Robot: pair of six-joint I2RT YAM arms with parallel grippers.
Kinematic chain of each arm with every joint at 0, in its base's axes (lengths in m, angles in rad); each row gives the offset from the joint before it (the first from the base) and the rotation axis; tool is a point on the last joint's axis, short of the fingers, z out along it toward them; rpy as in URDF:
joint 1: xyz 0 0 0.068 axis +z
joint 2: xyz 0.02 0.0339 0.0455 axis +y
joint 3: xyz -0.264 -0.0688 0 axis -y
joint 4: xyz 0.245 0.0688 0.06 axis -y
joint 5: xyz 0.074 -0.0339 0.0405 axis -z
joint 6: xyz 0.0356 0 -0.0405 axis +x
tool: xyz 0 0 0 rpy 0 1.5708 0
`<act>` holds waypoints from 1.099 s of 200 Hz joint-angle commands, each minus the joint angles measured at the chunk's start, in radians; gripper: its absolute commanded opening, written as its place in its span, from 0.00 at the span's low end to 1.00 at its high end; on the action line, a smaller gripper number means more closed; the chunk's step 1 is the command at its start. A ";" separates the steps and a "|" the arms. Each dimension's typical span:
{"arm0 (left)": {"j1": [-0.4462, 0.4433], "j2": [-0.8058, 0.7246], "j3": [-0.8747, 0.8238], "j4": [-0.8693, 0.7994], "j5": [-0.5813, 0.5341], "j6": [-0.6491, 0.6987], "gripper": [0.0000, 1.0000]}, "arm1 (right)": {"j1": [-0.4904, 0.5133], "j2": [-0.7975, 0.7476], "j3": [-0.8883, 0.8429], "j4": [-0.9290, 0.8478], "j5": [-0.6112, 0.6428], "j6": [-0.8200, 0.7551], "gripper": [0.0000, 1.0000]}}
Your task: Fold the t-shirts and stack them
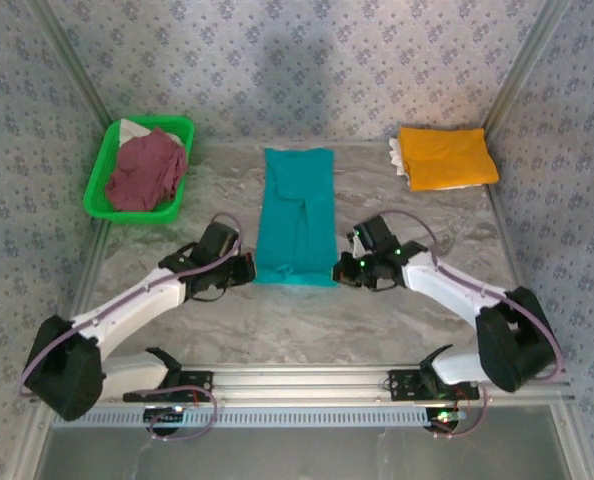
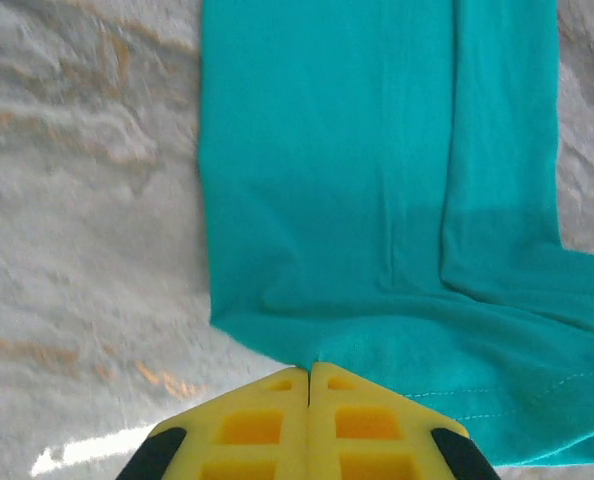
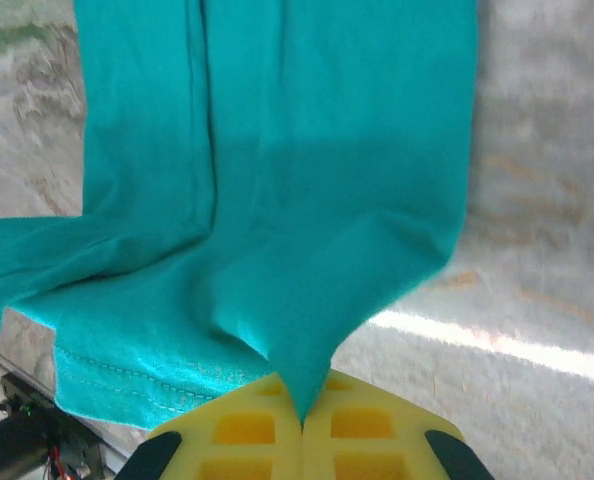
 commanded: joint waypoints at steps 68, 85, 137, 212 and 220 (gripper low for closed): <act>0.137 0.333 0.362 0.034 0.096 0.278 0.00 | -0.131 0.324 0.387 -0.080 0.011 -0.175 0.00; 0.163 0.395 0.426 0.037 0.123 0.308 0.00 | -0.153 0.382 0.457 -0.086 0.002 -0.193 0.00; 0.225 0.571 0.593 0.011 0.181 0.364 0.00 | -0.207 0.522 0.603 -0.100 -0.032 -0.231 0.00; 0.285 0.896 1.029 -0.066 0.154 0.387 0.55 | -0.274 0.844 1.080 -0.257 -0.093 -0.257 0.36; 0.291 0.908 1.081 -0.106 0.119 0.380 0.50 | -0.285 0.861 1.117 -0.276 -0.097 -0.252 0.33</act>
